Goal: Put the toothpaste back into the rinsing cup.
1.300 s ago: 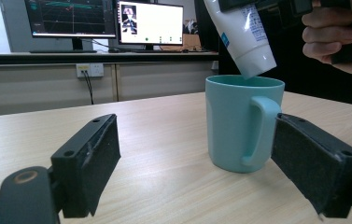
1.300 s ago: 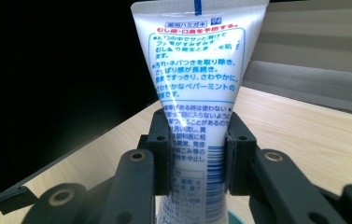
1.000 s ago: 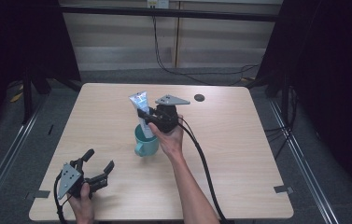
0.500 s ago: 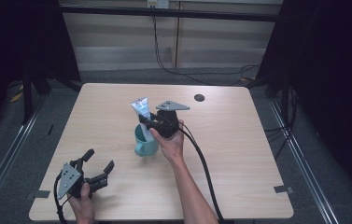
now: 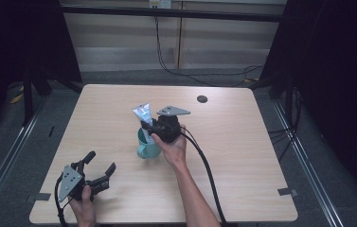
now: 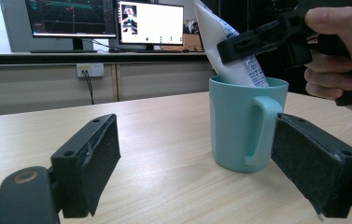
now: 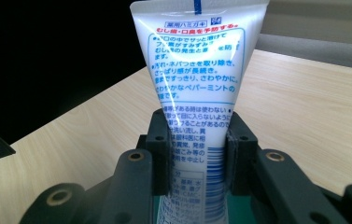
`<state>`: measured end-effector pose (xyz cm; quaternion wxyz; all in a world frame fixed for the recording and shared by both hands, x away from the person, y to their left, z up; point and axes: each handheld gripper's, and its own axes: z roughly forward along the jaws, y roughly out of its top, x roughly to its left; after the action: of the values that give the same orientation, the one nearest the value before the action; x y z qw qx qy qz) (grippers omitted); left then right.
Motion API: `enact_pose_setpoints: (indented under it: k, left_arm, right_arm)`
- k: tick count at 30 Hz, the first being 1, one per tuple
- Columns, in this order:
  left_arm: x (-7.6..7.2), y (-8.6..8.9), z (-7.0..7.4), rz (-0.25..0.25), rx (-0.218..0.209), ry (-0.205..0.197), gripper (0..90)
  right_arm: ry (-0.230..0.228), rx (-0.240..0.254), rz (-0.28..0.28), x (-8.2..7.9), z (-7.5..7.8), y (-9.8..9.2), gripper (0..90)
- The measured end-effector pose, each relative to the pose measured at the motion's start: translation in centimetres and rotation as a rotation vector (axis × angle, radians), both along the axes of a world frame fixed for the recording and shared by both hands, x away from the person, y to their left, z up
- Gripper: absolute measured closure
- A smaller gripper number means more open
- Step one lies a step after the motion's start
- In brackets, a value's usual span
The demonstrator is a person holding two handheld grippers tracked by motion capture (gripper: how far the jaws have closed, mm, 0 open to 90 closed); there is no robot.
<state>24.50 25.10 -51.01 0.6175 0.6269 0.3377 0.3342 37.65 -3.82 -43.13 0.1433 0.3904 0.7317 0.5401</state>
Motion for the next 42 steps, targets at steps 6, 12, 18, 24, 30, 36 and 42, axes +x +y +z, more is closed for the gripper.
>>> enact_pose_setpoints:
  k: [6,12,18,24,30,36,42]
  left_arm:
    - [0.0,0.0,0.0,0.001,-0.001,0.001,15.5]
    - [0.0,0.0,0.0,0.006,-0.002,0.001,15.5]
    - [0.0,0.0,0.0,-0.003,0.003,0.002,15.5]
    - [0.0,0.0,0.0,-0.003,0.003,0.002,15.5]
    - [0.0,0.0,0.0,-0.002,0.006,0.002,15.6]
    - [0.0,0.0,0.0,-0.001,0.002,0.003,15.6]
    - [0.0,0.0,0.0,-0.002,0.004,0.002,15.6]
  right_arm:
    - [0.004,-0.015,-0.007,0.0,-0.4,-0.1,68.2]
    - [0.007,-0.02,-0.004,-0.2,-0.9,-0.4,68.1]
    - [0.015,-0.035,-0.001,-0.4,-1.1,-0.6,67.6]
    - [0.01,-0.04,-0.009,-0.5,-1.3,-0.6,67.0]
    - [0.016,-0.047,-0.012,-0.6,-1.6,-0.8,66.2]
    - [0.02,-0.056,-0.019,-0.7,-1.9,-0.9,63.3]
    - [0.024,-0.05,-0.022,-0.7,-2.0,-1.3,60.7]
